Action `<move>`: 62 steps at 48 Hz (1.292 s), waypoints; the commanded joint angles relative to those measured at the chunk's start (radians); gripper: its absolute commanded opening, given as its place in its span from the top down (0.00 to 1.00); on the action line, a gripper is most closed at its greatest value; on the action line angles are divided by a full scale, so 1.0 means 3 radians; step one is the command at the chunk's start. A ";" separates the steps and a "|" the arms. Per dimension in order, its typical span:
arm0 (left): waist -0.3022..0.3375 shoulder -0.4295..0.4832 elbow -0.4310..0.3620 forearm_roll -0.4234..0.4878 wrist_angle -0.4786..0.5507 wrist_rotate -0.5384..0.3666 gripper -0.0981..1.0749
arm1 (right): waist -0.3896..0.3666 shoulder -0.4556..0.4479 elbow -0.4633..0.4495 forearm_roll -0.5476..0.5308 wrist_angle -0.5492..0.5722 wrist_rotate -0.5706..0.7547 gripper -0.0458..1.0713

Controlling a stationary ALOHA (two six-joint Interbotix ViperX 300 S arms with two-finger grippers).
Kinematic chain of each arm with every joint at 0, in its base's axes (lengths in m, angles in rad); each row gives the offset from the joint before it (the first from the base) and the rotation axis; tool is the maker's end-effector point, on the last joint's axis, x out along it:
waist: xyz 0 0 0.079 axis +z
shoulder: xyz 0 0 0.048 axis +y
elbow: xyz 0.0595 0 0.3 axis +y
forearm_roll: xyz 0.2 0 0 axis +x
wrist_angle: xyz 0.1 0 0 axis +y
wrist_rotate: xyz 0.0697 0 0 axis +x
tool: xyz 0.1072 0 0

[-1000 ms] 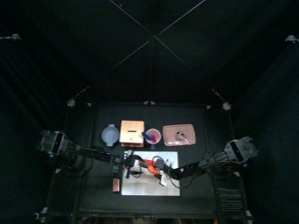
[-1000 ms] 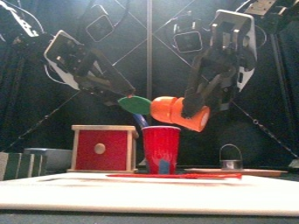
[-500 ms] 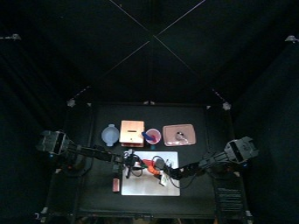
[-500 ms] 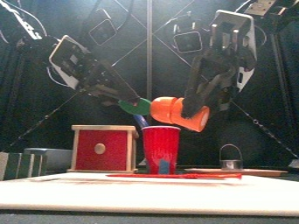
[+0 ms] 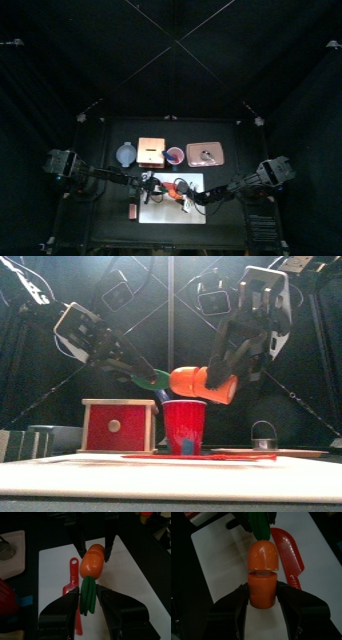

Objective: Pull apart carrot

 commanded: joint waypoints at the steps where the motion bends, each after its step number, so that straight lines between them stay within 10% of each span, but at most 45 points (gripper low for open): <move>1: 0.0010 -0.0020 -0.0082 0.0005 -0.0005 -0.0005 0.26 | -0.0015 -0.0066 -0.0077 -0.0005 -0.0010 -0.0005 0.56; 16: 0.0010 -0.0015 -0.0072 0.0005 0.0061 -0.0005 0.23 | -0.0015 -0.0066 -0.0087 -0.0005 -0.0005 -0.0005 0.56; 35: 0.0041 -0.0031 -0.0092 0.0020 0.0184 0.0000 0.51 | -0.0026 -0.0066 -0.0082 -0.0005 -0.0010 -0.0005 0.56; 62: 0.0051 -0.0077 -0.0046 0.0031 0.0210 0.0000 0.52 | -0.0015 -0.0056 -0.0010 0.0066 -0.0010 0.0000 0.62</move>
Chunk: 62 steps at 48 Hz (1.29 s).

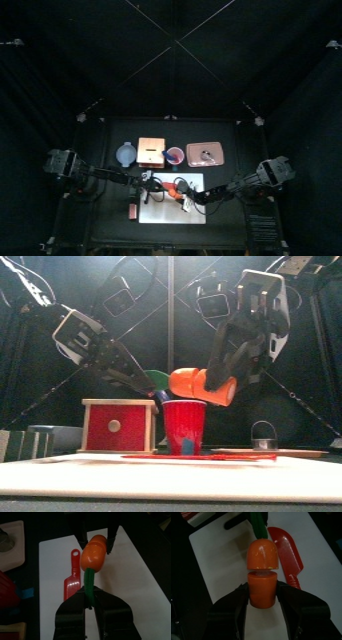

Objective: Pull apart carrot

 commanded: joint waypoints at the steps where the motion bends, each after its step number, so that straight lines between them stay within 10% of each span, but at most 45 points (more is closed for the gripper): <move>1: 0.0015 -0.0077 -0.0031 0.0010 -0.0010 0.0000 0.52 | 0.0005 -0.0077 -0.0010 0.0005 -0.0010 0.0000 0.63; 62: 0.0041 -0.0568 0.0394 0.0000 -0.0051 -0.0005 0.52 | 0.0102 -0.0373 0.0235 0.0118 0.0020 -0.0005 0.68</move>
